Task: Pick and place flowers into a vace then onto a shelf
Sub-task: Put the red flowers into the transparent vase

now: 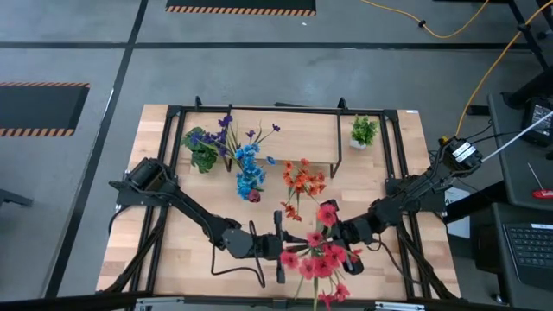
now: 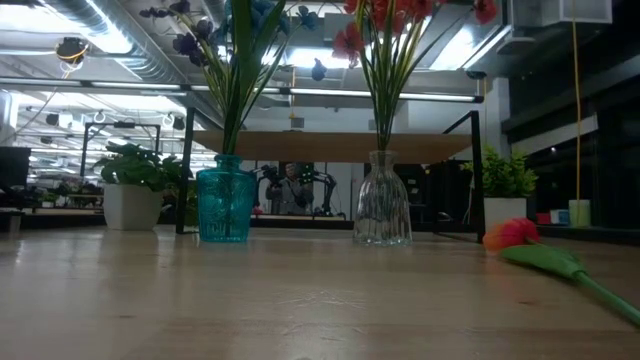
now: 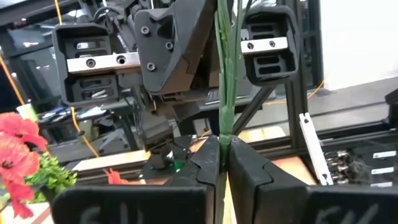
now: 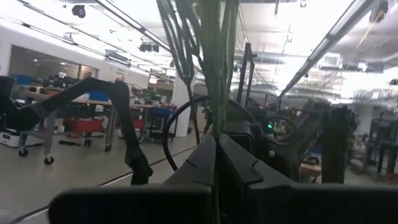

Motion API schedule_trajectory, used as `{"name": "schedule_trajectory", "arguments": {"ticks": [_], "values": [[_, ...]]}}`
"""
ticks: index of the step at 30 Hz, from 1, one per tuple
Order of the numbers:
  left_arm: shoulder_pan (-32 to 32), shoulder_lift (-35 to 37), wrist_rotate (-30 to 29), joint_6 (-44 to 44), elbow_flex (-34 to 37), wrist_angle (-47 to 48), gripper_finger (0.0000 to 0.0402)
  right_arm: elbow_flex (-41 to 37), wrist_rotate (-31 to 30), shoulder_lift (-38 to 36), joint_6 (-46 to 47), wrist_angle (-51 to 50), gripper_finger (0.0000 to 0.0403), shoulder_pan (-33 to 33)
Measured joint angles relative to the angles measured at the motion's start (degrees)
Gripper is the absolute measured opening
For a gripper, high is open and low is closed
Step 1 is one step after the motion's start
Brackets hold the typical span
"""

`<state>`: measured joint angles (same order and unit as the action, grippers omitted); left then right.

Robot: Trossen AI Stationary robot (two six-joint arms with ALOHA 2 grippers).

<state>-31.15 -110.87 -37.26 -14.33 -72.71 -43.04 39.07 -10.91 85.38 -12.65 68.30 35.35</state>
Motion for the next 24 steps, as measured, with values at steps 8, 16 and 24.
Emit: {"name": "schedule_trajectory", "arguments": {"ticks": [8, 16, 24], "values": [[-0.82, 0.34, -2.56, 0.91, 0.02, 1.73, 0.001, 0.07, -0.27, -0.04, 0.49, -2.74, 0.0059, -0.02], [-2.58, 1.91, -6.65, 1.23, 0.02, 3.01, 0.0009, 0.04, -1.33, -0.17, 2.44, -4.87, 0.0127, 0.03], [-4.64, 4.17, -11.25, 1.77, 0.0, 5.96, 0.0009, 0.04, -2.98, -3.58, 3.37, -11.64, 0.0149, 0.01]]}}
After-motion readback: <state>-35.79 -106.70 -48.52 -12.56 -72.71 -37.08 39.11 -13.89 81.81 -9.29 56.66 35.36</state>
